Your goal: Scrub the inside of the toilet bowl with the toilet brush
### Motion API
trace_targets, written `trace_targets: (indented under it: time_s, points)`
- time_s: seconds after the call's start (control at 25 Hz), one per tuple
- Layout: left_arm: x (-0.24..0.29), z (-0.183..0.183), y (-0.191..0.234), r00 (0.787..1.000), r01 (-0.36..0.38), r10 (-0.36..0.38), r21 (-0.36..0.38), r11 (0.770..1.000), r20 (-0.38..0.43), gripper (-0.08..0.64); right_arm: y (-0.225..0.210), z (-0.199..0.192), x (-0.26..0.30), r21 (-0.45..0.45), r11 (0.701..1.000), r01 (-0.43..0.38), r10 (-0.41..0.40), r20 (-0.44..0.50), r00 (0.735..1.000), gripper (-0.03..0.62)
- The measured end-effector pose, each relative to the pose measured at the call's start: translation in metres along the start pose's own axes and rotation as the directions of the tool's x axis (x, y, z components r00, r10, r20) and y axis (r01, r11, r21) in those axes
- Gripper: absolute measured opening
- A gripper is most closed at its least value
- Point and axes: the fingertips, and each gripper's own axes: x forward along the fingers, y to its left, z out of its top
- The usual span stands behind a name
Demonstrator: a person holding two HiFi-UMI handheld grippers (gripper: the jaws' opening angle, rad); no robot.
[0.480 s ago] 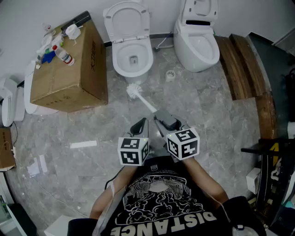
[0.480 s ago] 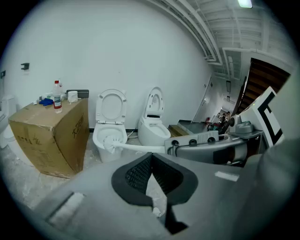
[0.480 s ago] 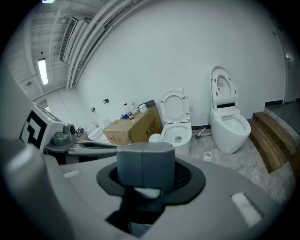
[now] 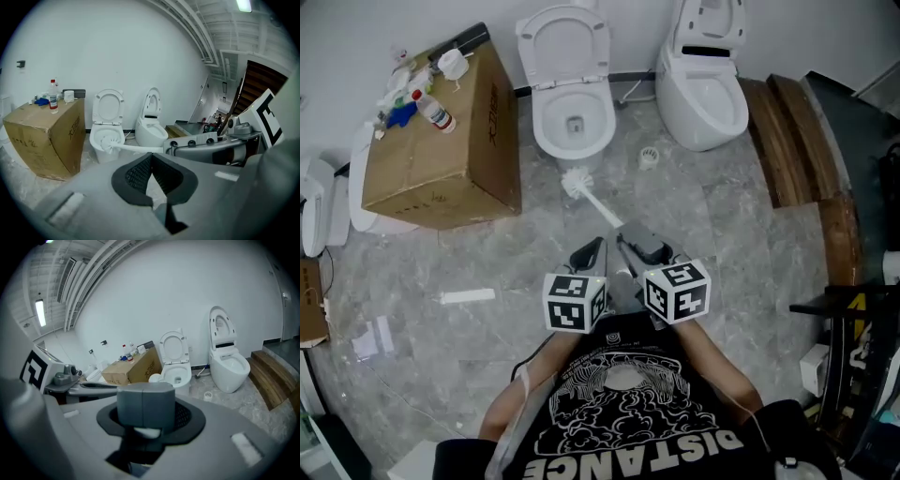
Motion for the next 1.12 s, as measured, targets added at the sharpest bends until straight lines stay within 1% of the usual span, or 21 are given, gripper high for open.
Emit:
trace_targets:
  time_s: [0.2, 0.36, 0.44, 0.72, 0.8, 0.96, 1.12]
  points:
    - [0.013, 0.006, 0.004, 1.000, -0.010, 0.010, -0.002, 1.000, -0.005, -0.008, -0.010, 0.006, 0.011, 0.010, 1.000, -0.017, 0.017, -0.006, 1.000, 0.164]
    - [0.033, 0.017, 0.021, 1.000, -0.029, 0.029, -0.032, 0.999, -0.009, -0.008, -0.023, 0.017, 0.033, 0.012, 0.999, -0.042, 0.042, -0.018, 0.999, 0.164]
    - [0.045, 0.027, 0.029, 0.999, -0.034, 0.034, -0.043, 0.998, -0.012, -0.008, -0.031, 0.028, 0.046, 0.013, 0.999, -0.053, 0.053, -0.025, 0.998, 0.164]
    - [0.096, 0.069, 0.047, 0.998, -0.057, 0.056, -0.046, 0.997, -0.030, -0.008, -0.065, 0.073, 0.087, 0.023, 0.995, -0.101, 0.102, -0.045, 0.994, 0.164]
    - [0.111, 0.079, 0.051, 0.997, -0.071, 0.070, -0.049, 0.996, -0.039, -0.008, -0.078, 0.083, 0.097, 0.031, 0.993, -0.114, 0.115, -0.052, 0.992, 0.164]
    - [0.136, 0.092, 0.057, 0.992, -0.117, 0.113, -0.079, 0.990, -0.050, -0.007, -0.102, 0.093, 0.116, 0.046, 0.988, -0.148, 0.151, -0.079, 0.985, 0.164]
    - [0.158, 0.104, 0.061, 0.988, -0.145, 0.141, -0.077, 0.986, -0.060, -0.007, -0.124, 0.101, 0.128, 0.061, 0.983, -0.173, 0.178, -0.097, 0.979, 0.164]
